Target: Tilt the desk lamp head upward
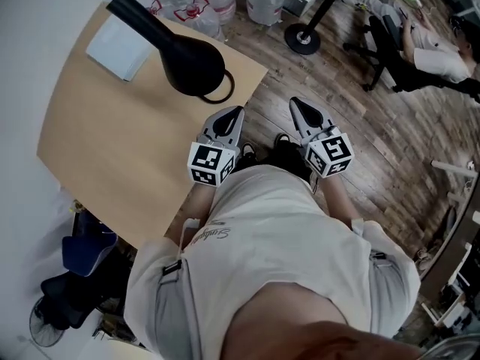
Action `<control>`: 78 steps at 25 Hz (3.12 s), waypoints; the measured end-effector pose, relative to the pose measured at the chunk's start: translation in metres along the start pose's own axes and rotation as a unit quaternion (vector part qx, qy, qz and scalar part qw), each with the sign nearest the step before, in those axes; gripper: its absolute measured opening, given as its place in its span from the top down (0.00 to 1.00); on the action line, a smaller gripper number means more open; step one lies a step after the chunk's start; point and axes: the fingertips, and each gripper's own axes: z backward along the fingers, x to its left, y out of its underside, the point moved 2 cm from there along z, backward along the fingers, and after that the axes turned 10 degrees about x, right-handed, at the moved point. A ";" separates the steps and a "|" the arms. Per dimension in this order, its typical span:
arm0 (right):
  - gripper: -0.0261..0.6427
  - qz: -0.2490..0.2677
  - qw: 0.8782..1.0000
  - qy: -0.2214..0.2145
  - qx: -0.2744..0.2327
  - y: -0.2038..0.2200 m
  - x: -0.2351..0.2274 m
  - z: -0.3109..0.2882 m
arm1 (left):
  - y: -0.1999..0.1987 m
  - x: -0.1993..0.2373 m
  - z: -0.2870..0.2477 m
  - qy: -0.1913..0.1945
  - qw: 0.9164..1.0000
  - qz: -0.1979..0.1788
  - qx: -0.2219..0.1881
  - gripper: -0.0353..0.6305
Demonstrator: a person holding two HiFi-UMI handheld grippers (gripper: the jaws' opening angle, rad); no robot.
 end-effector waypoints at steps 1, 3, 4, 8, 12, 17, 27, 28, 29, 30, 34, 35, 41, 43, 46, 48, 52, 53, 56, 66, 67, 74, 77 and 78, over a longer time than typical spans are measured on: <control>0.97 -0.002 1.000 -0.013 0.005 -0.001 -0.001 -0.008 | 0.002 0.006 0.001 -0.012 1.000 0.005 0.002 0.92; 0.97 0.005 0.999 -0.040 0.015 -0.005 -0.003 -0.025 | 0.006 0.017 0.001 -0.039 0.999 0.019 0.005 0.92; 0.97 0.011 0.998 -0.053 0.019 -0.008 -0.004 -0.033 | 0.009 0.022 0.001 -0.051 0.998 0.029 0.006 0.92; 0.97 0.053 0.991 -0.116 0.030 -0.027 -0.010 -0.068 | 0.010 0.041 0.000 -0.112 0.991 0.070 -0.003 0.92; 0.97 0.095 0.977 -0.188 0.042 -0.046 -0.018 -0.097 | 0.006 0.060 -0.003 -0.191 0.974 0.118 -0.023 0.92; 0.97 0.131 0.951 -0.272 0.071 -0.054 -0.036 -0.135 | 0.003 0.064 -0.015 -0.266 0.950 0.164 -0.029 0.92; 0.97 0.209 0.892 -0.389 0.099 -0.025 -0.021 -0.189 | 0.008 0.067 -0.034 -0.355 0.909 0.214 -0.038 0.92; 0.97 0.224 0.887 -0.392 0.094 -0.023 -0.018 -0.192 | 0.009 0.067 -0.034 -0.362 0.906 0.215 -0.038 0.92; 0.97 0.241 0.882 -0.394 0.089 -0.020 -0.014 -0.195 | 0.010 0.068 -0.033 -0.368 0.903 0.217 -0.040 0.92; 0.97 0.261 0.876 -0.395 0.086 -0.017 -0.012 -0.198 | 0.010 0.069 -0.033 -0.375 0.900 0.219 -0.043 0.92; 0.97 0.359 0.839 -0.392 0.113 0.015 -0.005 -0.227 | 0.010 0.084 -0.037 -0.392 0.888 0.233 -0.064 0.92; 0.97 0.382 0.830 -0.387 0.123 0.025 -0.004 -0.234 | 0.011 0.087 -0.038 -0.394 0.885 0.237 -0.068 0.92; 0.97 0.418 0.797 -0.395 0.183 0.070 0.006 -0.268 | 0.013 0.095 -0.033 -0.420 0.872 0.238 -0.076 0.92; 0.97 0.427 0.784 -0.401 0.206 0.088 0.011 -0.278 | 0.012 0.092 -0.032 -0.427 0.870 0.233 -0.075 0.92; 0.97 0.432 0.770 -0.397 0.251 0.111 0.014 -0.297 | 0.012 0.093 -0.033 -0.431 0.868 0.234 -0.072 0.92; 0.97 0.429 0.763 -0.396 0.276 0.122 0.014 -0.307 | 0.013 0.094 -0.033 -0.433 0.867 0.237 -0.071 0.92; 0.97 0.437 0.753 -0.396 0.292 0.130 0.014 -0.315 | 0.010 0.096 -0.031 -0.443 0.862 0.238 -0.072 0.92; 0.97 0.441 0.750 -0.397 0.292 0.131 0.013 -0.316 | 0.009 0.097 -0.030 -0.445 0.861 0.237 -0.072 0.92; 0.97 0.462 0.737 -0.401 0.289 0.132 0.015 -0.319 | 0.008 0.101 -0.028 -0.444 0.859 0.243 -0.075 0.92; 0.97 0.469 0.707 -0.416 0.327 0.137 0.017 -0.321 | -0.005 0.100 -0.030 -0.436 0.858 0.247 -0.113 0.92; 0.97 0.477 0.702 -0.416 0.326 0.136 0.017 -0.319 | -0.007 0.099 -0.029 -0.438 0.858 0.244 -0.116 0.92; 0.97 0.488 0.700 -0.409 0.324 0.133 0.020 -0.319 | -0.021 0.093 -0.023 -0.445 0.857 0.223 -0.133 0.92; 0.97 0.493 0.697 -0.406 0.326 0.132 0.019 -0.322 | -0.025 0.093 -0.023 -0.444 0.859 0.216 -0.137 0.92; 0.97 0.490 0.698 -0.405 0.330 0.132 0.018 -0.323 | -0.025 0.093 -0.023 -0.445 0.859 0.215 -0.135 0.92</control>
